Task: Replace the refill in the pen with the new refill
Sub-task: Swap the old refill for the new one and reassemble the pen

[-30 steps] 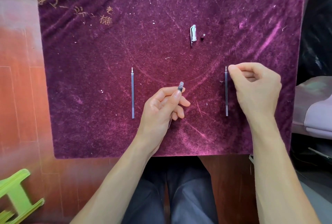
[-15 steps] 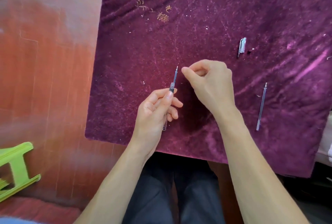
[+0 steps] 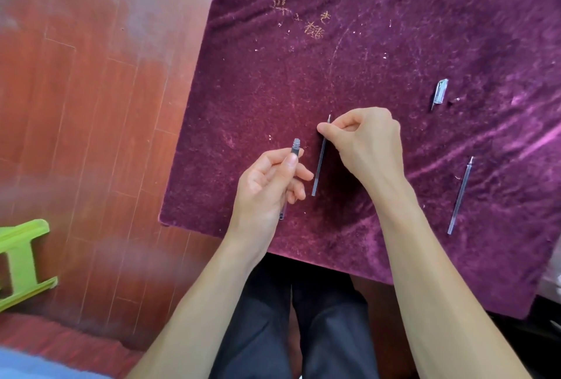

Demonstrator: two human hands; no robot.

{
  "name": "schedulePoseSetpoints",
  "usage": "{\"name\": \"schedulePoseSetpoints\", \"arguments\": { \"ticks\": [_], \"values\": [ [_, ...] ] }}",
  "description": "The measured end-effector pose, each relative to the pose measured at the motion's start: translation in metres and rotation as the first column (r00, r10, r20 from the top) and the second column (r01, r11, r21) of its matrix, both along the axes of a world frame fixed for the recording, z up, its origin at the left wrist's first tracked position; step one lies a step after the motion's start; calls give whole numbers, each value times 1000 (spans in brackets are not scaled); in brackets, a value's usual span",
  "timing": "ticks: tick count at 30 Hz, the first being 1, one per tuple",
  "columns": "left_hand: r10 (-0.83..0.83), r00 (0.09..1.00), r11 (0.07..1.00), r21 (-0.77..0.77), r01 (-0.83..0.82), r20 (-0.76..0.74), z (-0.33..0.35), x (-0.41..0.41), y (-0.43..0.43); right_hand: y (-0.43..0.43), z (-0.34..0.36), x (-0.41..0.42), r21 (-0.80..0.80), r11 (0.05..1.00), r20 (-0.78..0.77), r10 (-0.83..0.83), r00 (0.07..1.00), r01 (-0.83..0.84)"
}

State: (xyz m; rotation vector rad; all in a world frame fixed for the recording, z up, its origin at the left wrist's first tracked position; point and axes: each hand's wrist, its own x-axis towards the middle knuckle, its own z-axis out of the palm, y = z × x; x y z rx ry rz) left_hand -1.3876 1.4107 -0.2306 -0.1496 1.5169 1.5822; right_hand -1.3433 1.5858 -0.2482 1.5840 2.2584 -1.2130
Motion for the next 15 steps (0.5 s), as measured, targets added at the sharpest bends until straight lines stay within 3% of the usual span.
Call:
{"name": "schedulePoseSetpoints", "arguments": {
  "ticks": [8,12,15],
  "values": [
    [-42,999,999,11,42,-4,-1,6,9,11,6,10,-22,1000,-52,13,999,-14],
    [-83,997,997,10,83,4,-1,14,23,33,17,35,-123,983,-188,-158,969,136],
    [-133,991,991,14,132,15,0,24,38,49,25,57,-244,935,-339,-332,880,259]
  ]
}}
